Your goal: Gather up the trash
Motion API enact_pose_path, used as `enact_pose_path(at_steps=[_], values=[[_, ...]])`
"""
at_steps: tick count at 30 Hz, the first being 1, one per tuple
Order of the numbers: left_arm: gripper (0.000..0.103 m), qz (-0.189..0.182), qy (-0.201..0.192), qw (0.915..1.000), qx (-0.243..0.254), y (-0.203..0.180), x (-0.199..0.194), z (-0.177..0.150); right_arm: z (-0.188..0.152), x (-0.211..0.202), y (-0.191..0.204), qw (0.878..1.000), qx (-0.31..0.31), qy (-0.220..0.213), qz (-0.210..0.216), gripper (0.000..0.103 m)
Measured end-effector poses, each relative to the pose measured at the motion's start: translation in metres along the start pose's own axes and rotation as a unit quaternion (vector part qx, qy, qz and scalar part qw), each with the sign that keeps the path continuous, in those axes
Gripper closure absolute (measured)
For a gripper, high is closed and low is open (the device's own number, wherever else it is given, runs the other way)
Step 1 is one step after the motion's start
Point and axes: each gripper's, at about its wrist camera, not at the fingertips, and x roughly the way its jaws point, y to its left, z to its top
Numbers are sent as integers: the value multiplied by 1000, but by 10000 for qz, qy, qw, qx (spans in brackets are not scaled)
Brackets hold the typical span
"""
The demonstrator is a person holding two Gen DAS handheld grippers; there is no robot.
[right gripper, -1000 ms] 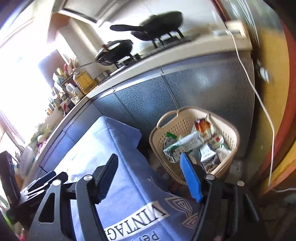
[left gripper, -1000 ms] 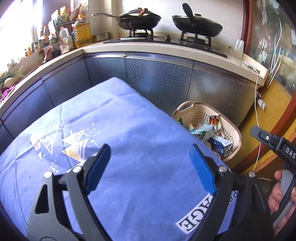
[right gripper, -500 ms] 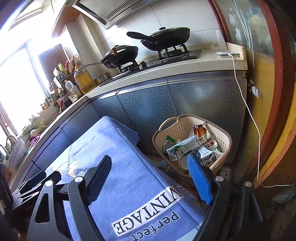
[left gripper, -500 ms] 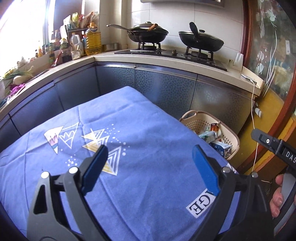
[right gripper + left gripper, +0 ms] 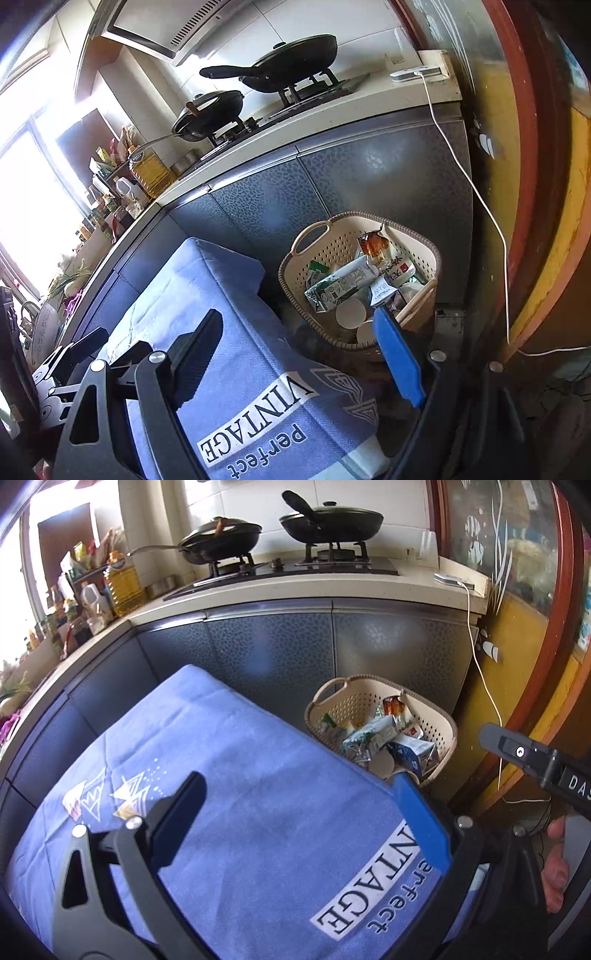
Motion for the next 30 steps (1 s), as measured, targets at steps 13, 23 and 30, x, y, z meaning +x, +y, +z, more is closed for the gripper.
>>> enact_pose_path(at_steps=[13,23,30], values=[[6,-254,210,9993,162,-27,35,17,8,17,-19,9999,-47,131,-42,20],[6,-259,340,9990,102,-20,47,15,5,30,-20,9996,3,270,-46,20],[6,-225,314,9992,50,-14,48,13,4,33,-17,9996,-32,284,-57,20]])
